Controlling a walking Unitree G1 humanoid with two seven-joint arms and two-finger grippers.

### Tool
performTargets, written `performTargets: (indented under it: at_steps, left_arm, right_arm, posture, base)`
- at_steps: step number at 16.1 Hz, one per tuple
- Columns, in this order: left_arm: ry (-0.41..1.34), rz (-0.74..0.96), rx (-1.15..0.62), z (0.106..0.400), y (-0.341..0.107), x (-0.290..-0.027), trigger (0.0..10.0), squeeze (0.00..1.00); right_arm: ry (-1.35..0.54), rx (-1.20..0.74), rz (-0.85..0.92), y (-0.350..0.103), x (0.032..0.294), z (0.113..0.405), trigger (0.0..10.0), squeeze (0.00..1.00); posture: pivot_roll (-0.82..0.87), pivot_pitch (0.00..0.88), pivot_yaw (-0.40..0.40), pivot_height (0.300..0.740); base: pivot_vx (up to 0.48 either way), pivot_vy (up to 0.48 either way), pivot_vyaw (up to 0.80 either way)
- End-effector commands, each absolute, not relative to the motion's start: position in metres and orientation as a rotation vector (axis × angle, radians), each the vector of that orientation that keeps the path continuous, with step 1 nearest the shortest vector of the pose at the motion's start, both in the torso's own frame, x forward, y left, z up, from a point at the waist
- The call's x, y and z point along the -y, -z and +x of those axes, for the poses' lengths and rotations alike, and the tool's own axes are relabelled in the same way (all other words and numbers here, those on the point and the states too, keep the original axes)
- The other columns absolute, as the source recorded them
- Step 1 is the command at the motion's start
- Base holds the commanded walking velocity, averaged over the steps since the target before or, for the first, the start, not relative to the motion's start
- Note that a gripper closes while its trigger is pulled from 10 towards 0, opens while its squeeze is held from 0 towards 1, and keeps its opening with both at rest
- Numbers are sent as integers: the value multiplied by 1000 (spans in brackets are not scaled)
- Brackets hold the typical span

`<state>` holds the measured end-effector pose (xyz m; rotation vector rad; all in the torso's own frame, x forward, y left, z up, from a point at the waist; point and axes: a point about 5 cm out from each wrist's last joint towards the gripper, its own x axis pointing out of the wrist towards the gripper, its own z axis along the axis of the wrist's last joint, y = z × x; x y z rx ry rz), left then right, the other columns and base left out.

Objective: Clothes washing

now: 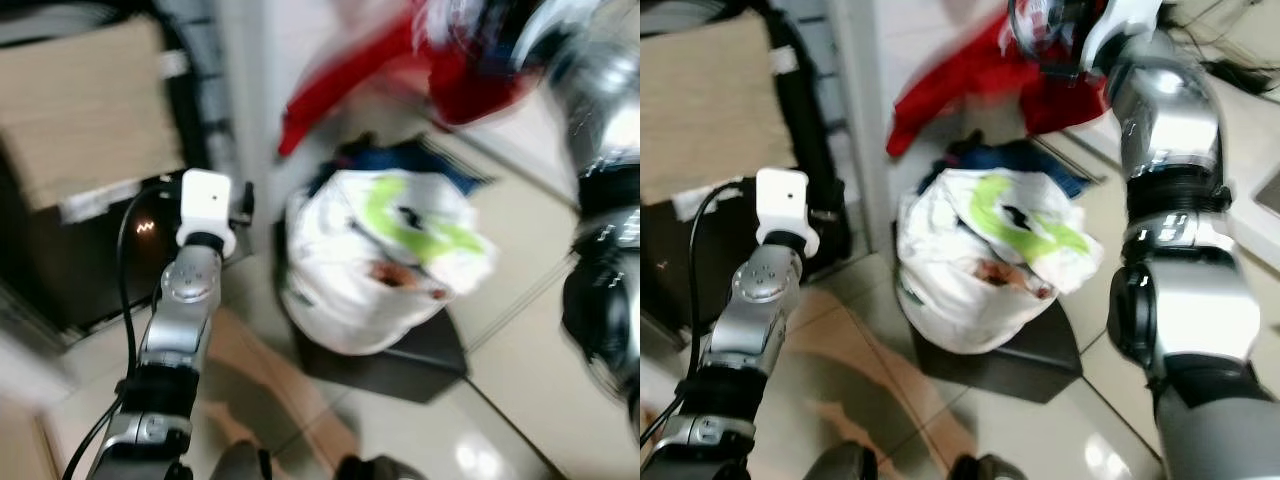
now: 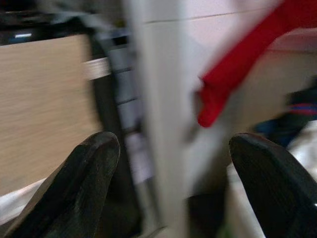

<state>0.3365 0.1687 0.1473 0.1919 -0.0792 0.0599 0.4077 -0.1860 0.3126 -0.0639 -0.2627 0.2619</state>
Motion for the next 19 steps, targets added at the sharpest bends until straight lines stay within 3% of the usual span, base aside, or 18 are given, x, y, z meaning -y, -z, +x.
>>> performTargets:
  at_steps: [1, 4, 10, 14, 19]
  left_arm:
    - [-106, 199, 67, 334, -145, -172, 10000, 0]
    - [-229, 222, 79, 330, -145, -185, 10000, 0]
    - [-233, 246, 75, 325, -141, -178, 10000, 0]
    - [-273, 256, 32, 317, -130, -185, 10000, 0]
    - [-235, 305, 47, 315, -132, -176, 10000, 0]
  right_arm:
    - [-260, 380, -111, -330, 180, 401, 0, 0]
    - [-323, 346, -73, -279, 154, 395, 0, 0]
    - [-377, 334, -47, -247, 131, 389, 0, 0]
    - [-304, 169, 5, -182, 146, 377, 0, 0]
    - [-227, 118, 19, -147, 157, 366, 0, 0]
  posture:
    - [-43, 0, -68, 740]
    - [-33, 0, -64, 740]
    - [-4, 0, -78, 740]
    - [7, 0, -84, 740]
    - [2, 0, -67, 740]
  base:
    - [0, 0, 738]
    - [0, 0, 727]
    - [0, 0, 717]
    - [0, 0, 686]
    - [0, 0, 679]
